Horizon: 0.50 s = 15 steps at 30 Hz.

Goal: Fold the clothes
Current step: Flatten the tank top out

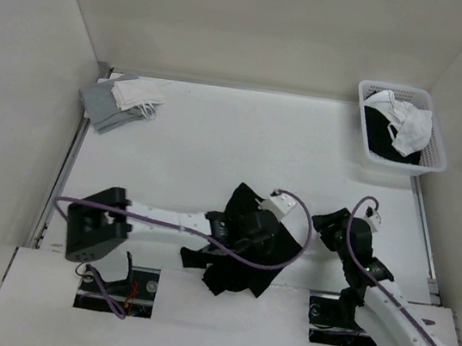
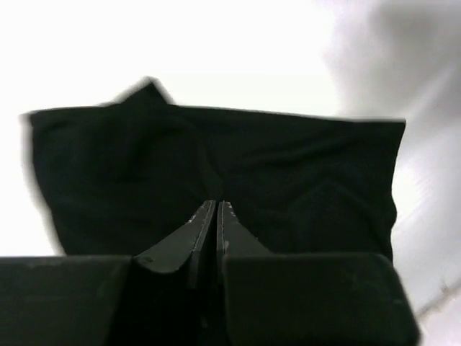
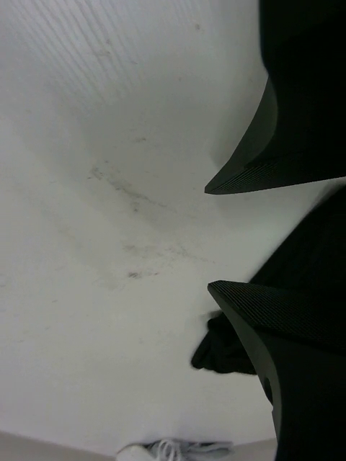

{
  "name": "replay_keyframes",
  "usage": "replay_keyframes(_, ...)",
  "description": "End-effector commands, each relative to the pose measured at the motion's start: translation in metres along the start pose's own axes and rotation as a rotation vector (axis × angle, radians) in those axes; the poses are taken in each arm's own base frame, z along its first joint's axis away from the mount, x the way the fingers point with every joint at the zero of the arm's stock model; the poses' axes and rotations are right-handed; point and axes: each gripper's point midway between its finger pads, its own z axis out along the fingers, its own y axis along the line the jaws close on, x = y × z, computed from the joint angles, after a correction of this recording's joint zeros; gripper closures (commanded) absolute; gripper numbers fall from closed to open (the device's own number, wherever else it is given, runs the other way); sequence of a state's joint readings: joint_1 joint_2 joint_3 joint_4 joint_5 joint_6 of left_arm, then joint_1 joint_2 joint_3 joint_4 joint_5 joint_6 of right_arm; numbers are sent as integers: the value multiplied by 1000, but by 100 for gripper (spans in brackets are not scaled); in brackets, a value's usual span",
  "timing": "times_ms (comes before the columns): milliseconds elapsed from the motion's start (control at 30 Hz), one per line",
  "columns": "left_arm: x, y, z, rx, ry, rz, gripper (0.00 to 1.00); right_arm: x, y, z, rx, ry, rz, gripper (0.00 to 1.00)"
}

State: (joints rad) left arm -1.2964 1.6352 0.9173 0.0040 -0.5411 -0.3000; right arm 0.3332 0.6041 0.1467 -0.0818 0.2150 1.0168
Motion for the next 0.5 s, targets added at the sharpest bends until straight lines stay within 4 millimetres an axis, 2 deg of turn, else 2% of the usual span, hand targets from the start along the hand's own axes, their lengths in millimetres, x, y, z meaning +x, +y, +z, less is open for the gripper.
replay_keyframes(0,-65,56,-44,-63,-179,-190,98,24,22,-1,-51,105,-66,43)
replay_keyframes(33,-73,81,-55,-91,-208,-245,98,35,25,-2,-47,146,-100,43)
replay_keyframes(167,-76,149,-87,-188,-272,-384,98,64,26,-12,3,248,-190,43)
replay_keyframes(233,-73,172,-97,-231,-297,-441,98,71,21,-17,41,262,-215,43)
replay_keyframes(333,-58,209,-113,-310,-338,-584,98,80,14,-30,92,282,-221,43)
replay_keyframes(467,-41,240,-125,-370,-380,-718,98,94,8,-35,156,340,-277,45)
